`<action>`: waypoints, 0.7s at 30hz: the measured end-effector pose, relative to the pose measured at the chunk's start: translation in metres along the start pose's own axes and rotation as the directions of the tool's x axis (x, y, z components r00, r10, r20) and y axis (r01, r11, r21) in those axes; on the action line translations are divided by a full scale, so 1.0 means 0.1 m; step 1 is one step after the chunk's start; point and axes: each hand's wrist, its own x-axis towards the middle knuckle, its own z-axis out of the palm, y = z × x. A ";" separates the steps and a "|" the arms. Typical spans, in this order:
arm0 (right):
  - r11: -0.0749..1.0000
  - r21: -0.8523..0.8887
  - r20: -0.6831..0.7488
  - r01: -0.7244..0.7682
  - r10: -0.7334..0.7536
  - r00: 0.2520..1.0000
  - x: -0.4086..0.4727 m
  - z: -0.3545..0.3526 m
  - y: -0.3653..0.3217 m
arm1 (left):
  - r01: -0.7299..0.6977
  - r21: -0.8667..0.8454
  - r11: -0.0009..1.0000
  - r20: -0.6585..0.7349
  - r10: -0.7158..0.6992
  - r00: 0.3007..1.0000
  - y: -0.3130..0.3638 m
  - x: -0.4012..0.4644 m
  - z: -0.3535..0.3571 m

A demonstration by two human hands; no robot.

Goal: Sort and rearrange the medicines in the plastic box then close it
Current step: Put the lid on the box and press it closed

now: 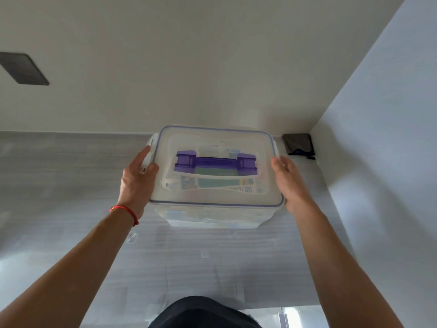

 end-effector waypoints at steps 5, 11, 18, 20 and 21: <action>0.996 -0.057 -0.028 0.073 -0.074 0.997 0.01 0.03 0.04 | -0.002 -0.004 1.000 0.021 0.002 1.000 -0.01 0.01 0.04; 1.000 0.031 0.039 -0.003 0.002 0.999 0.06 -0.02 0.02 | 0.022 -0.041 0.999 0.071 -0.019 0.997 -0.01 -0.03 0.01; 1.000 -0.006 0.009 0.002 -0.001 1.000 0.02 -0.05 0.00 | -0.022 0.050 0.999 0.047 0.019 0.999 0.02 -0.08 0.05; 0.995 -0.094 0.002 0.033 -0.033 0.999 -0.03 -0.02 -0.01 | -0.033 0.067 0.997 0.048 0.030 0.998 0.00 -0.08 0.03; 0.992 -0.116 -0.001 0.050 -0.050 0.999 -0.04 -0.01 -0.02 | -0.034 0.095 0.995 0.057 0.029 0.998 0.01 -0.08 0.02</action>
